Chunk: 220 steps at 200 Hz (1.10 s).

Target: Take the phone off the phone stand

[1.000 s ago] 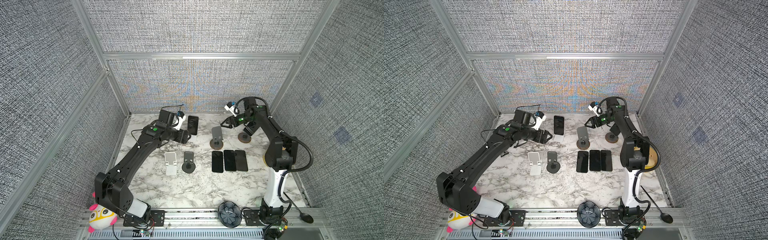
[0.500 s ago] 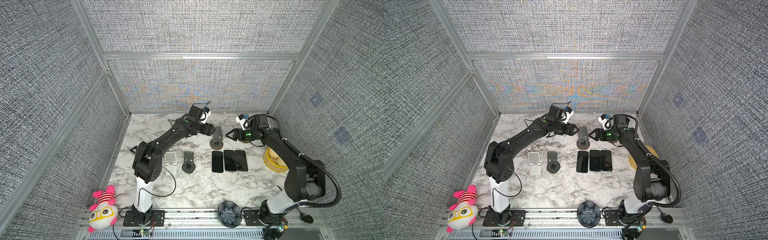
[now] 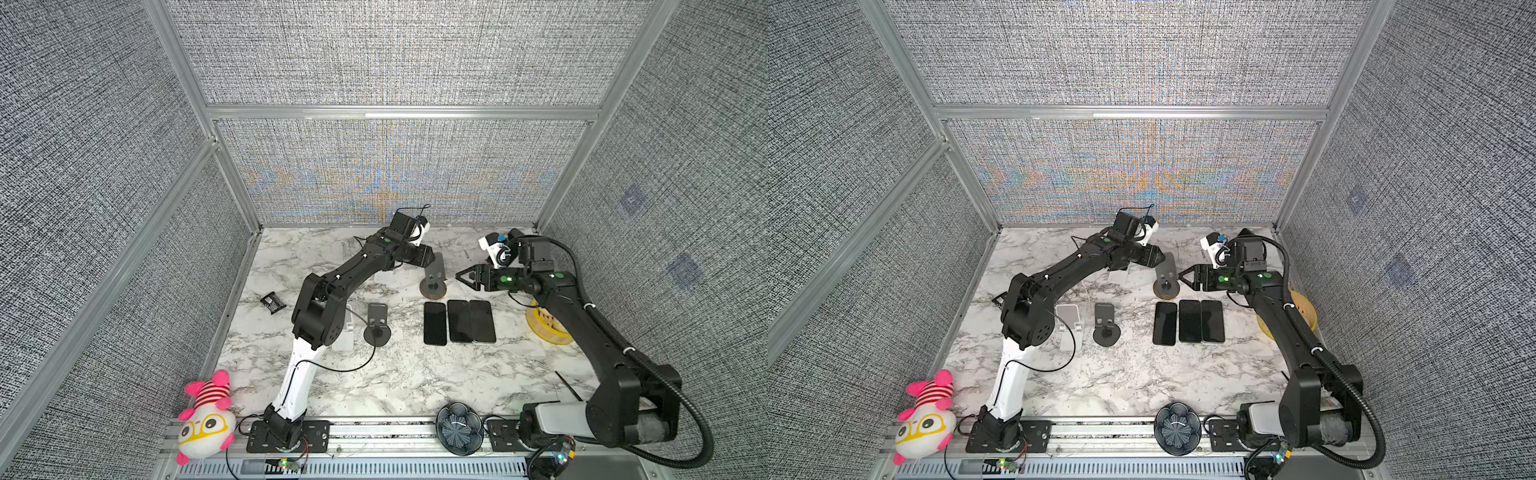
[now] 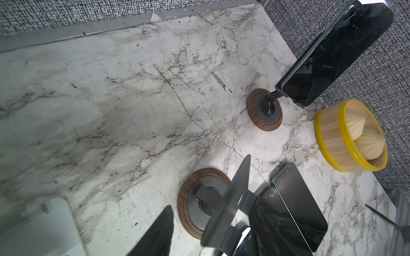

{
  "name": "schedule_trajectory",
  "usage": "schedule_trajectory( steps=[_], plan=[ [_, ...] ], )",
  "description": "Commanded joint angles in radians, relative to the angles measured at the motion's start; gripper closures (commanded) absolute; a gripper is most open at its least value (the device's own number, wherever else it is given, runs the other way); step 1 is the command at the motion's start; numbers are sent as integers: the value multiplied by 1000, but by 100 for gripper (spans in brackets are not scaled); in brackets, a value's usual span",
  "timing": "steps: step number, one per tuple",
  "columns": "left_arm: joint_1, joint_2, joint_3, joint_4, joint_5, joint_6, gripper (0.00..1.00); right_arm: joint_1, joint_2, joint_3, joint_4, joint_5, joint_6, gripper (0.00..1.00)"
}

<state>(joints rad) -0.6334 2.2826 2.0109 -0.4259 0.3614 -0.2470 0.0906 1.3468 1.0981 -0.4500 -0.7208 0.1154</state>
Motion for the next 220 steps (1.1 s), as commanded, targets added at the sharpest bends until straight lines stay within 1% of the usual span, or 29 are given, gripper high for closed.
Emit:
schedule_trajectory(
  steps=[1, 35, 65, 88, 101, 149, 176, 196, 220],
  plan=[
    [-3, 7, 6, -6, 20, -13, 51, -1, -2, 2, -49, 21, -37, 25],
    [-8, 9, 2, -1, 33, -12, 66, -1, 13, 4, -57, 34, -49, 25],
    [-11, -2, -3, 22, 44, -21, 77, -1, 26, 7, -56, 39, -49, 25],
    [-13, -10, -2, 35, 48, -22, 80, -3, 29, 7, -59, 50, -52, 25],
    [-14, -12, 1, 36, 48, -21, 84, -3, 29, 10, -65, 57, -55, 25],
    [-14, -14, 6, 59, 81, -37, 88, -5, 34, 16, -84, 86, -67, 25],
    [-14, -23, 0, 80, 94, -49, 93, -7, 31, 20, -97, 101, -72, 25],
    [-14, -40, -9, 95, 104, -57, 100, -10, 25, 23, -108, 112, -75, 25],
    [-14, -68, -23, 105, 106, -57, 100, -18, 14, 26, -117, 121, -74, 25]
  ],
)
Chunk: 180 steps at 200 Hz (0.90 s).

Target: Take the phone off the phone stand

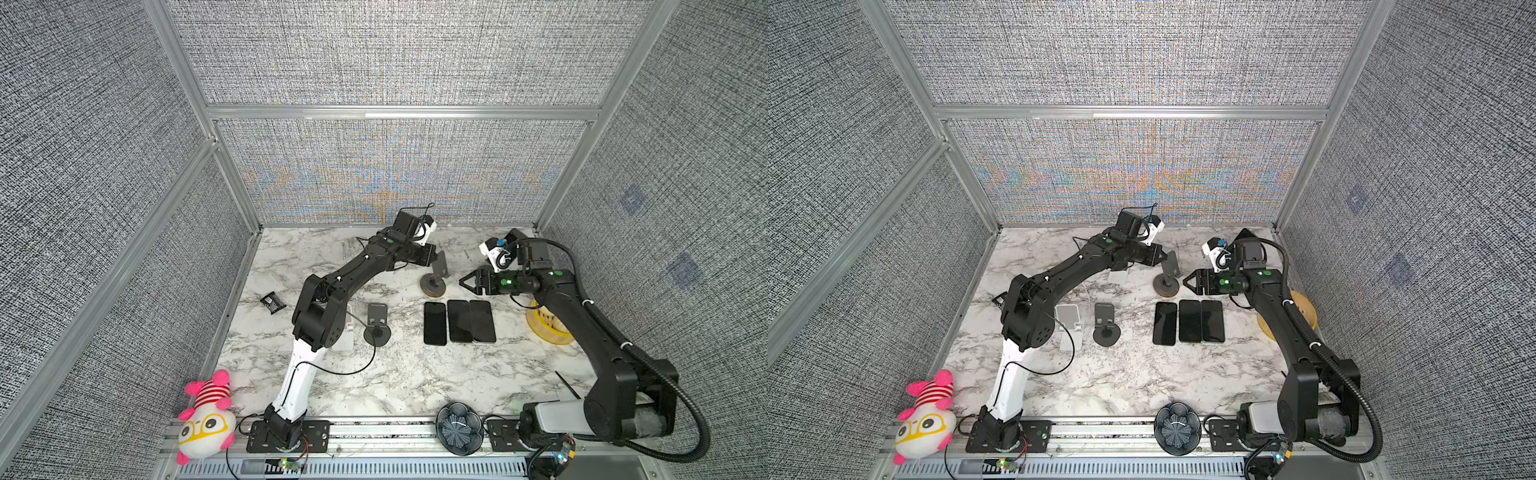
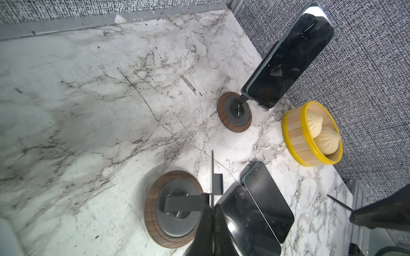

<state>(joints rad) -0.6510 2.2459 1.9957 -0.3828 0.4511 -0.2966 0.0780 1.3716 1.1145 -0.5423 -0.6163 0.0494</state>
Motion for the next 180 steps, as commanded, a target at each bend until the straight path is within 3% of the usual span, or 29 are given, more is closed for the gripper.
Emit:
schedule_trajectory(
  steps=[1, 57, 109, 136, 180],
  plan=[
    [4, -32, -8, 62, 16, -8, 100, -6, -11, 10, -25, 17, -9, 25],
    [4, -157, -93, 76, 26, -44, 100, -23, -35, 24, -63, 48, -8, 25],
    [21, -489, -368, 7, -105, -7, 100, -33, -62, 38, -101, 73, -23, 25],
    [107, -615, -462, -67, -126, -50, 100, -35, -66, 39, -101, 62, -19, 25],
    [268, -850, -671, -16, -303, -74, 100, -35, -55, 30, -105, 36, -17, 25]
  ],
)
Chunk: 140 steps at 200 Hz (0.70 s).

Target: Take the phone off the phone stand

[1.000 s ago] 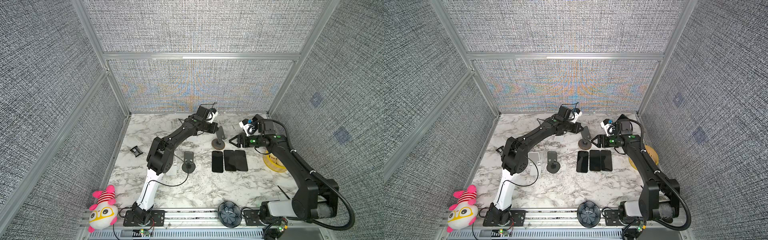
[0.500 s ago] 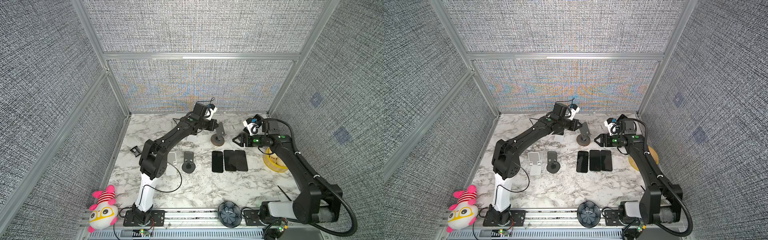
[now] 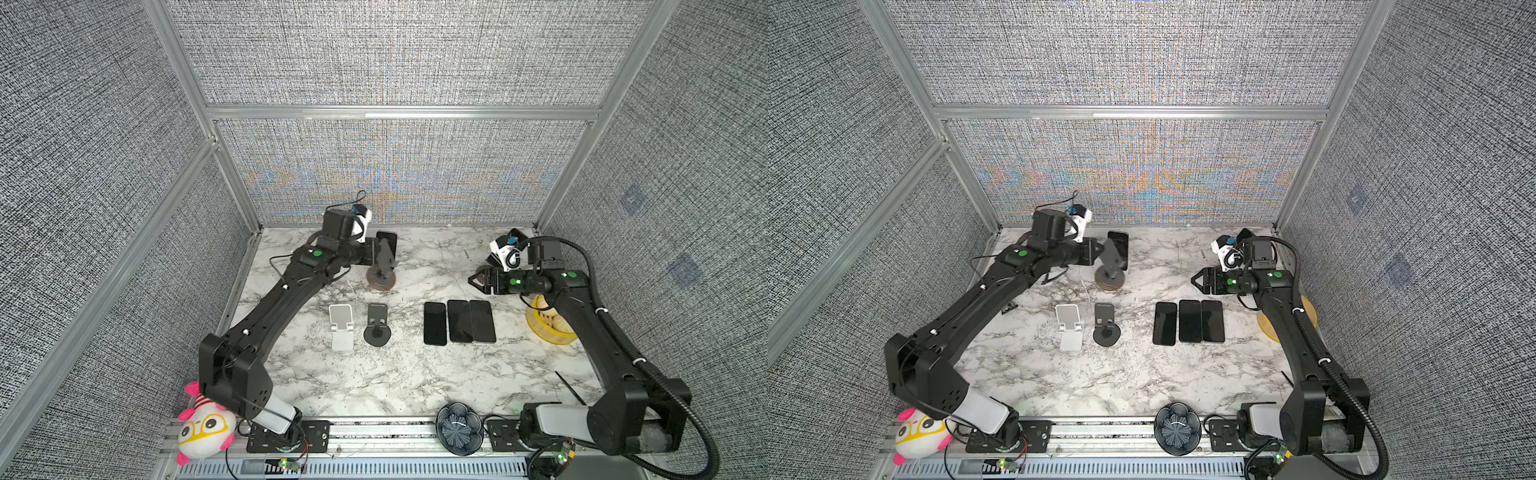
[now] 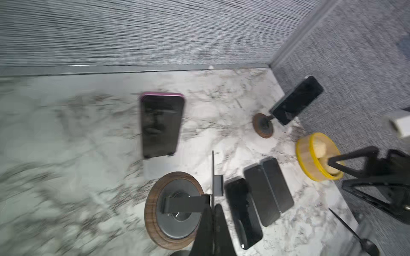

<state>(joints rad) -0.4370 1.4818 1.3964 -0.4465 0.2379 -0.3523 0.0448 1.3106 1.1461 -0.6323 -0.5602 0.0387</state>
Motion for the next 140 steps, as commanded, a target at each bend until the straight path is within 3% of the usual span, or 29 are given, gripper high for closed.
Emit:
schedule_trajectory(
  steps=[1, 65, 83, 111, 126, 140],
  plan=[
    [58, -90, -75, 50, -91, -19, 100, -2, 6, -2, -15, -21, -6, 25],
    [265, -101, -195, 156, -99, -52, 100, 76, -14, -67, -18, -76, 8, 25],
    [313, -99, -278, 249, -116, -93, 100, 167, -5, -86, -4, -51, -1, 25],
    [367, -106, -405, 400, -118, -139, 100, 342, 24, -121, 59, 84, -43, 27],
    [396, -104, -455, 448, -100, -164, 100, 421, 38, -173, 135, 103, -48, 32],
    [414, -112, -504, 498, -85, -180, 100, 487, 50, -220, 223, 129, -46, 44]
  ],
)
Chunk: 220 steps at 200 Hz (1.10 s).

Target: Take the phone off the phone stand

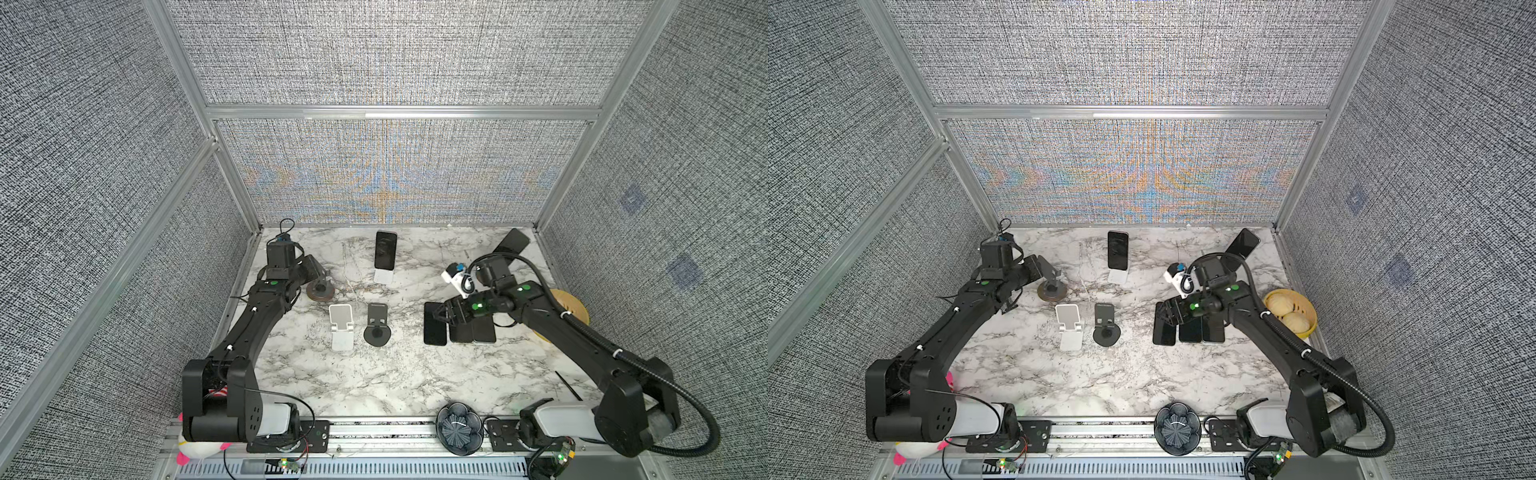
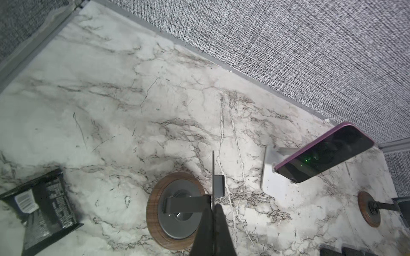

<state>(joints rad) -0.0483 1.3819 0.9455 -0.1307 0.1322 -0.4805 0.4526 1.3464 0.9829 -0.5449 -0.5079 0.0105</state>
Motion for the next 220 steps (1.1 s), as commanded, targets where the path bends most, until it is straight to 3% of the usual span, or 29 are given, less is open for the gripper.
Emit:
schedule_trajectory(
  steps=[1, 23, 46, 98, 119, 149, 178, 196, 215, 220],
  plan=[
    [27, -12, -57, 185, 21, -53, 100, 89, 17, -61, 146, 81, -19, 45],
    [49, -33, -125, 244, 7, -75, 100, 199, 62, -100, 255, 209, -28, 58],
    [64, -52, -184, 278, -32, -108, 100, 301, 144, -96, 310, 377, -58, 59],
    [69, -36, -237, 296, -30, -153, 100, 400, 300, -75, 479, 417, 54, 56],
    [70, -45, -238, 290, -30, -147, 84, 401, 311, -83, 561, 326, 115, 49],
    [70, -59, -221, 247, -15, -132, 67, 326, 273, -59, 515, 118, 139, 39],
    [70, -92, -201, 184, -27, -89, 50, 244, 235, 1, 395, -58, 122, 38],
    [70, -147, -173, 111, -60, -33, 31, 220, 221, 73, 283, -59, 94, 38],
    [70, -219, -142, 35, -78, 46, 4, 180, 192, 65, 272, -84, 103, 38],
    [70, -242, -133, 17, -78, 71, 2, 169, 184, 61, 268, -86, 106, 38]
  ],
)
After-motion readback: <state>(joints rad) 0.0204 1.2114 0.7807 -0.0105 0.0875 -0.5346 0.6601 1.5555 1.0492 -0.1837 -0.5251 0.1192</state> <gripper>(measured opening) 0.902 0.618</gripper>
